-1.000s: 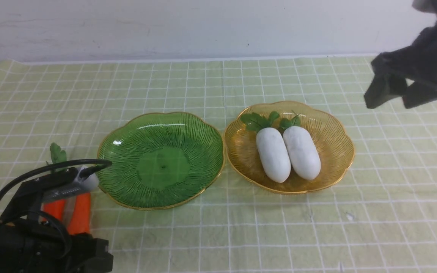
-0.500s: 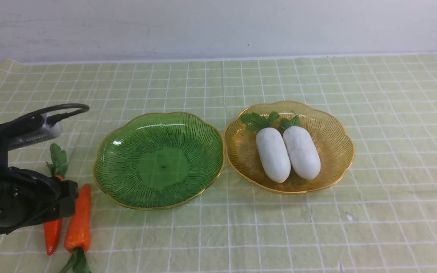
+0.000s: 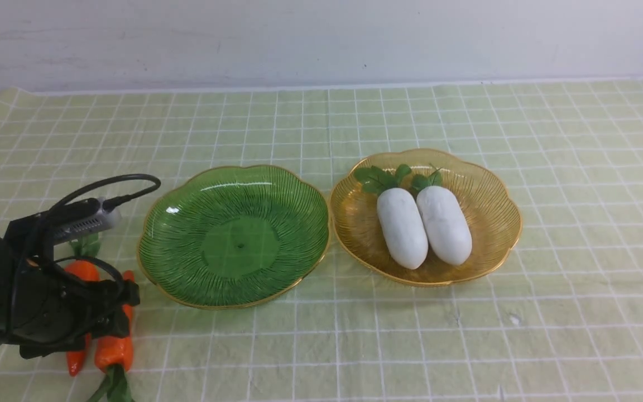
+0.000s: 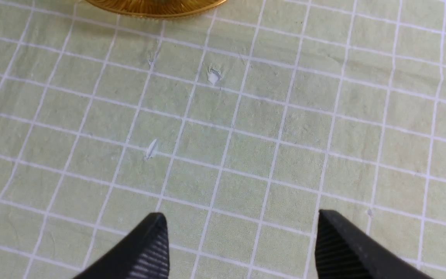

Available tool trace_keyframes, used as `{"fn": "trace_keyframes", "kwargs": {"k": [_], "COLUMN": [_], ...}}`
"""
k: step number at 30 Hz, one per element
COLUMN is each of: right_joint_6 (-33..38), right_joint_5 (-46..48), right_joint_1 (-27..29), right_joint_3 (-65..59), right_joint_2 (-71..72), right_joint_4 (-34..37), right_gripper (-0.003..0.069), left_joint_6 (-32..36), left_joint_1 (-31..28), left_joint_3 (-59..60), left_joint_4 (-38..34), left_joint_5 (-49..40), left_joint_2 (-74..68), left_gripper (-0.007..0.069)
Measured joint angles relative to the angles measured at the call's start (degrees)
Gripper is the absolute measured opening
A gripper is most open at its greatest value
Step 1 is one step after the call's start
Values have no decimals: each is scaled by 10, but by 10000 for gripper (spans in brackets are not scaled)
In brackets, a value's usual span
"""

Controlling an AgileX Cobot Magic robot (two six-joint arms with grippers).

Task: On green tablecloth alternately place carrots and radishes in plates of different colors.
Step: 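Place the white radish on the plate, then pick up the carrot and put it on the nearest plate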

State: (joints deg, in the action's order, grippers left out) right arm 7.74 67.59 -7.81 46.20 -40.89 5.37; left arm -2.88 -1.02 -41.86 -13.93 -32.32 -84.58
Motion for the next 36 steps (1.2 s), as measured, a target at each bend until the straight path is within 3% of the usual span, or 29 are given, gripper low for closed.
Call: {"fn": "trace_keyframes", "kwargs": {"k": [9, 13, 21, 25, 29, 36], "right_joint_6": [0, 0, 0, 1, 1, 1], "right_joint_5": [-12, -13, -15, -24, -40, -45], "right_joint_1": [0, 0, 0, 0, 0, 0], "right_joint_3": [0, 0, 0, 0, 0, -4], "right_joint_2": [0, 0, 0, 0, 0, 0], "right_joint_4": [0, 0, 0, 0, 0, 0], "right_gripper": [463, 463, 463, 463, 463, 463], "left_joint_6": [-1, -1, -3, -9, 23, 49], "left_joint_1": [0, 0, 0, 4, 39, 119], "left_joint_3": [-1, -9, -109, -197, -258, -303], "left_joint_4": [-4, 25, 103, 57, -36, -71], "left_joint_5": [9, -8, -194, -249, -243, -183], "left_joint_2": [-63, -65, -11, 5, -26, -125], "left_gripper": [387, 312, 311, 311, 311, 311]}}
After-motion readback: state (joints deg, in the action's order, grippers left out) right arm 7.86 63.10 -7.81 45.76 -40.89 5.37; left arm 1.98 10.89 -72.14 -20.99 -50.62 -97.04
